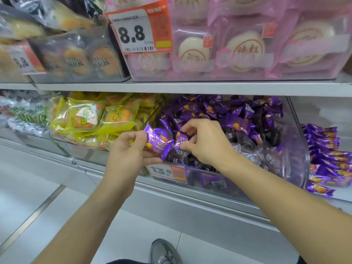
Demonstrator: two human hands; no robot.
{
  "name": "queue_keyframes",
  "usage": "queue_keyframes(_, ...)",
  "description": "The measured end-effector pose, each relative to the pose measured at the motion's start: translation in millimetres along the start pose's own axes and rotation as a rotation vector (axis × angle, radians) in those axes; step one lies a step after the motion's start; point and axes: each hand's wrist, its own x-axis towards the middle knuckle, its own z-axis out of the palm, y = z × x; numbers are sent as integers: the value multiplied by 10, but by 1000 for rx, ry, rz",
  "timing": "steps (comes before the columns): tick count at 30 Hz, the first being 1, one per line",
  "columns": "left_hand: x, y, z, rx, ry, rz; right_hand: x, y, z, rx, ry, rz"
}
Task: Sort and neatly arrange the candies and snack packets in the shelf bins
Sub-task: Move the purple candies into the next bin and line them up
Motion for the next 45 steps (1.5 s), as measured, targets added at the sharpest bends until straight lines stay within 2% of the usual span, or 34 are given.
queue_keyframes(5, -49, -26, 31, -82, -182, -188, -118, 14, -268, 125, -48, 133)
queue_keyframes(13, -226, -57, 298, 66, -465, -174, -753, 152, -1096, 447, -191, 274)
queue_keyframes(17, -418, -70, 572, 33, -575, -170, -1058, 296, -1404, 631, -135, 279)
queue_keyframes(22, -638, -123, 909, 16, -821, -161, -1351, 486, -1614, 741, -28, 231)
queue_keyframes(27, -842, -136, 1218, -2, -902, -162, -1599, 650, -1727, 885, 25, 207)
queue_keyframes(34, -971, -68, 1441, -176, -1097, -265, -1752, 661, -1787, 657, 49, 221)
queue_keyframes(39, -1054, -124, 1530, -75, -973, -154, -1756, 661, -1802, 532, -9, 184)
queue_keyframes(45, -1049, -134, 1542, -149, -998, -80, -1744, 618, -1791, 384, 26, 136)
